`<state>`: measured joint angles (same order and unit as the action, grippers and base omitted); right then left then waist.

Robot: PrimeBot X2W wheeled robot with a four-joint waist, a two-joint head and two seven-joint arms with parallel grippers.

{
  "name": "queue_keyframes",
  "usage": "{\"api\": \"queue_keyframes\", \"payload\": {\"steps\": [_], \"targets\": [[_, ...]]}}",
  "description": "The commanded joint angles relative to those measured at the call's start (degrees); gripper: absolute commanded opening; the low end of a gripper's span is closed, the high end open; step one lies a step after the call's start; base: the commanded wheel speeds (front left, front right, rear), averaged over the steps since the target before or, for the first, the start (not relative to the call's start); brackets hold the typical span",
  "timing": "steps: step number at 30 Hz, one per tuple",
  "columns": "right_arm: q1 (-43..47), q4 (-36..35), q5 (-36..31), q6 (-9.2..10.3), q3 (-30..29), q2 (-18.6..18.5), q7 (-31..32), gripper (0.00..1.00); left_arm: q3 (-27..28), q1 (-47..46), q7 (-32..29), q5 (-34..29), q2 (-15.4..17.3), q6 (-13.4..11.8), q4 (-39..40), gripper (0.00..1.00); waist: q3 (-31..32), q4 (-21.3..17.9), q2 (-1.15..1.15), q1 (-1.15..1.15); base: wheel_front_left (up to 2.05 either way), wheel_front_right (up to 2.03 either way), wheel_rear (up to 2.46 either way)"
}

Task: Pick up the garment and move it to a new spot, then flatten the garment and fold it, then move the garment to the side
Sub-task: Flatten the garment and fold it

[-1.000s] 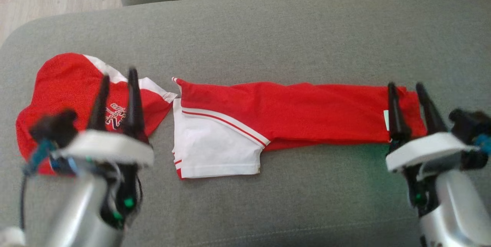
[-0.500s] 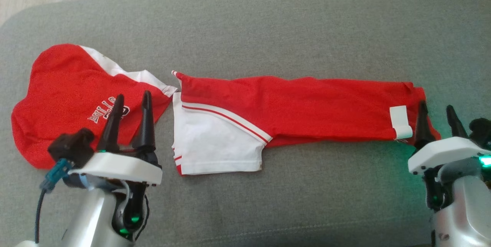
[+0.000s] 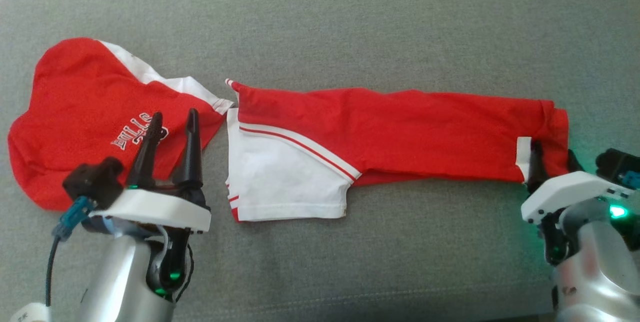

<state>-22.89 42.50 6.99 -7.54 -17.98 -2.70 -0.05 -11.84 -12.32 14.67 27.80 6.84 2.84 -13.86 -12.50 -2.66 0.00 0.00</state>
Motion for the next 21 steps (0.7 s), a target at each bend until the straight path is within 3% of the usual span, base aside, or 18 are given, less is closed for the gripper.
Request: {"api": "queue_keyframes", "payload": {"steps": [1,15,16,18,21], "targets": [[-2.06,-0.44,0.26,0.05,1.86,-0.19,0.09,1.00,2.74,-2.75,0.32,-0.53,0.36,0.43,1.46,1.00,-0.30,0.05,0.00,0.00,0.00,0.00,0.00],[-4.82,5.21,4.36,0.05,4.22,-0.18,-0.22,1.00,5.09,-4.08,0.32,-1.80,-0.20,1.68,1.56,1.00,-3.41,-0.10,0.00,0.00,0.00,0.00,0.00],[-4.96,5.58,4.74,0.05,4.29,-0.18,-0.04,0.81,5.25,-4.21,0.32,-1.85,-0.24,1.75,1.49,1.00,-3.49,-0.12,0.00,0.00,0.00,0.00,0.00],[-5.21,6.08,5.38,0.05,4.40,-0.18,0.13,0.00,5.60,-4.48,0.32,-1.95,-0.34,1.85,1.37,1.00,-3.58,-0.16,0.00,0.00,0.00,0.00,0.00],[-5.29,6.41,5.25,0.05,4.20,-0.18,0.22,0.00,6.30,-4.72,0.32,-2.12,-0.46,1.96,1.29,1.00,-3.51,-0.23,0.00,0.00,0.00,0.00,0.00]]}}
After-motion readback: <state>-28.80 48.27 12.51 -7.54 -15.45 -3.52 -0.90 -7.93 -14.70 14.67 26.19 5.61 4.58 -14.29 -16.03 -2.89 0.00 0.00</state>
